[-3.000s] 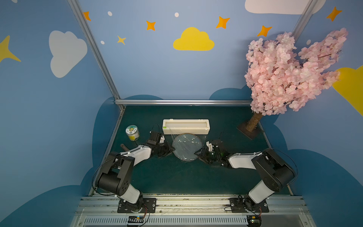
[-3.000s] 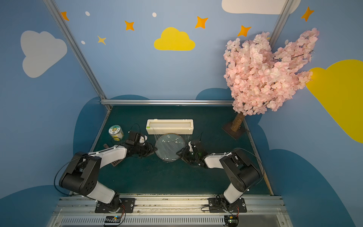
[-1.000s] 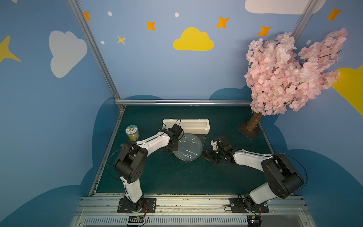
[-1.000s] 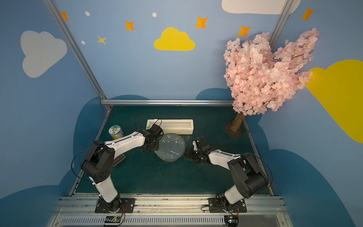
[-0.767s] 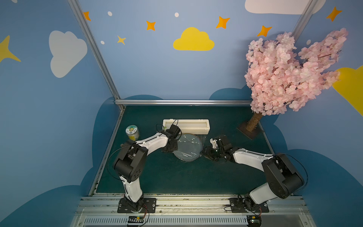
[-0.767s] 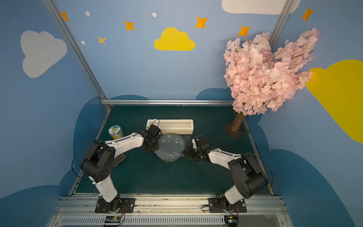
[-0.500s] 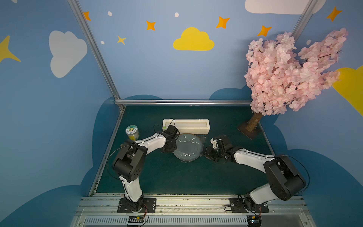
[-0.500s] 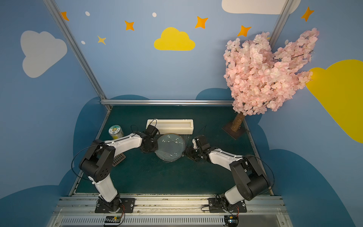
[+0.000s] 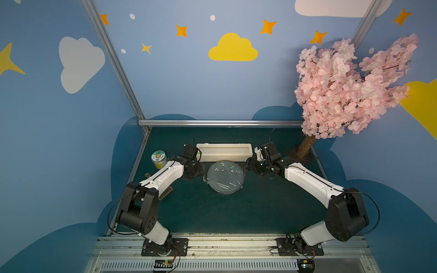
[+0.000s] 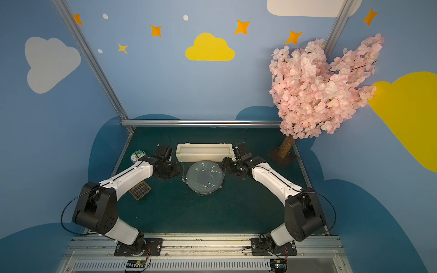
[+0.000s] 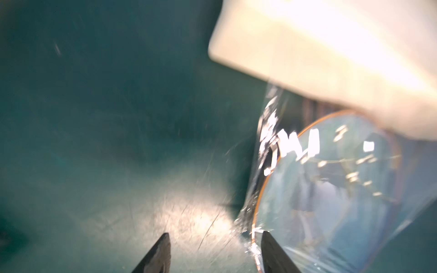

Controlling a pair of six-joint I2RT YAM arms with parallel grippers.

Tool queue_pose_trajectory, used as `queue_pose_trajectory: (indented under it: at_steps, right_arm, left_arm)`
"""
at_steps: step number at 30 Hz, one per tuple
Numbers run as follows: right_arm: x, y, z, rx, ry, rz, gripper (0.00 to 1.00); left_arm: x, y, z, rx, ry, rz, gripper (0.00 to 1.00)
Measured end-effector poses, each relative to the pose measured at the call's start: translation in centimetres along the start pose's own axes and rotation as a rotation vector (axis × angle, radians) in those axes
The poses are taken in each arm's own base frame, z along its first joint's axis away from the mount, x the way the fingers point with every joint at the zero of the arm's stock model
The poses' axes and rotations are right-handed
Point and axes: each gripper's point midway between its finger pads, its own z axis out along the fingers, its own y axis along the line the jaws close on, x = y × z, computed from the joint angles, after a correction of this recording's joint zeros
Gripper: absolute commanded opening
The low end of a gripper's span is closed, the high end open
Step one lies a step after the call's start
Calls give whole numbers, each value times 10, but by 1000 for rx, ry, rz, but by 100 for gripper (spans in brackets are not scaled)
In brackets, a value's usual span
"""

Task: Wrap the plate with plastic wrap
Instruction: Tear off the plastic wrap from the plastic wrap cutting box.

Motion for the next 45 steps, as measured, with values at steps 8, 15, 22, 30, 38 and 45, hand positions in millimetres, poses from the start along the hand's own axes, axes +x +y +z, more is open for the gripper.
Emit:
queue_pose_trajectory:
  at_steps: [8,15,22,30,38,45]
  right_arm:
    - [-61,-27,41,68,70,6,78]
    - [-65,-47,75,67,171,28,78]
    - [-71,-33,76,9,188,-9,78]
    - [-69,-28,77,-18,205,-19,77]
    - [-63,-19,82,-91,243,-11,76]
    - [-63,-9,82,-144,248,-16,75]
  left_arm:
    - [-89,-47,-13,123,-132,66,62]
    - [-118,-47,24,76,-104,96,61]
    - [-117,-41,36,42,-72,101,61]
    - [-115,-42,40,49,-58,98,59]
    - [-111,-48,44,83,-37,83,57]
    - [-108,-65,48,95,-28,99,56]
